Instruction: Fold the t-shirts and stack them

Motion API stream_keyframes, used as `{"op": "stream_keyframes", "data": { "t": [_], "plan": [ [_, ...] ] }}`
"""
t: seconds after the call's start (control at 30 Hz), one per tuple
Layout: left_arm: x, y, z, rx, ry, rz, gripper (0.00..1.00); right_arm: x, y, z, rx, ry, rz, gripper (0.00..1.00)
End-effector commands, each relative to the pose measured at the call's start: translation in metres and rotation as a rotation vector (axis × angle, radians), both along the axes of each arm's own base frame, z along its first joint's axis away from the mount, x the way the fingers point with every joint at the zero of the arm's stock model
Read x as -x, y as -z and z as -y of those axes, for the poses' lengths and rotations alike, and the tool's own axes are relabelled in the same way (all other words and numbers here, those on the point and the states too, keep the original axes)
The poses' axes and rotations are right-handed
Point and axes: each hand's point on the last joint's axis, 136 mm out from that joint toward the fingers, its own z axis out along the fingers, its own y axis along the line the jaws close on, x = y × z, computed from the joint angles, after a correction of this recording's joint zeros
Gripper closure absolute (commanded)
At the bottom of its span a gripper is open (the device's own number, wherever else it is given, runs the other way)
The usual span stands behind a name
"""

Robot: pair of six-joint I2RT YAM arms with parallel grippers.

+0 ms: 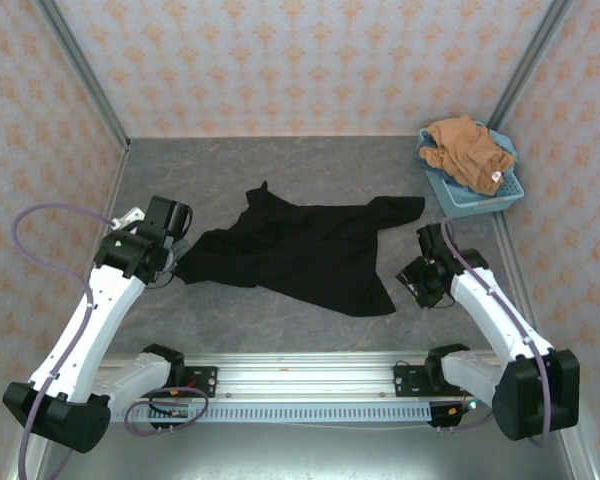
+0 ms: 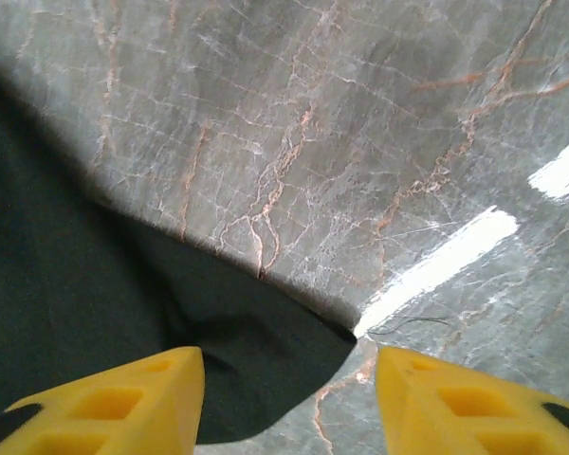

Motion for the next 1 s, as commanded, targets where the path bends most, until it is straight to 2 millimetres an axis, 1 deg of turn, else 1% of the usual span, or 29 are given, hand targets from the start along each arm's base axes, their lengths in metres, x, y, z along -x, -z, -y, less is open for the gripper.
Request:
{"op": "stream_keyframes", "data": {
  "t": [0.0,0.1,0.2,0.33,0.37,0.43,0.53,0.73,0.9,0.93,0.97],
  "plan": [
    [0.004,0.0,-0.004,-0.003,-0.028,0.0,1.0,0.003,0.018,-0.011,-0.043,-0.002,-0.034,0.54],
    [0.004,0.004,-0.003,0.005,-0.025,-0.005,1.0,0.015,0.033,-0.018,-0.06,-0.039,-0.098,0.5],
    [0.004,0.005,-0.002,0.008,-0.021,-0.009,1.0,0.022,0.041,-0.025,-0.083,-0.042,-0.129,0.46],
    [0.001,0.007,-0.001,0.012,-0.017,-0.013,1.0,0.018,0.046,-0.031,-0.112,-0.014,-0.122,0.45],
    [0.0,0.007,0.0,0.013,-0.014,-0.013,1.0,0.016,0.046,-0.033,-0.123,-0.007,-0.114,0.45],
    [-0.001,0.008,0.001,0.017,-0.012,-0.014,1.0,0.014,0.055,-0.036,-0.132,0.006,-0.136,0.47],
    [-0.002,0.01,0.002,0.021,-0.012,-0.017,1.0,0.015,0.064,-0.039,-0.134,0.016,-0.17,0.52],
    [-0.007,0.012,0.005,0.033,-0.008,-0.016,1.0,0.023,0.066,-0.041,-0.114,0.036,-0.208,0.52],
    [-0.013,0.013,0.008,0.043,-0.006,-0.01,1.0,0.018,0.071,-0.047,-0.108,0.049,-0.232,0.5],
    [-0.014,0.013,0.008,0.043,-0.006,-0.01,1.0,0.016,0.072,-0.048,-0.111,0.055,-0.234,0.51],
    [-0.015,0.012,0.009,0.043,-0.005,-0.009,1.0,0.012,0.075,-0.05,-0.116,0.065,-0.233,0.56]
  ]
}}
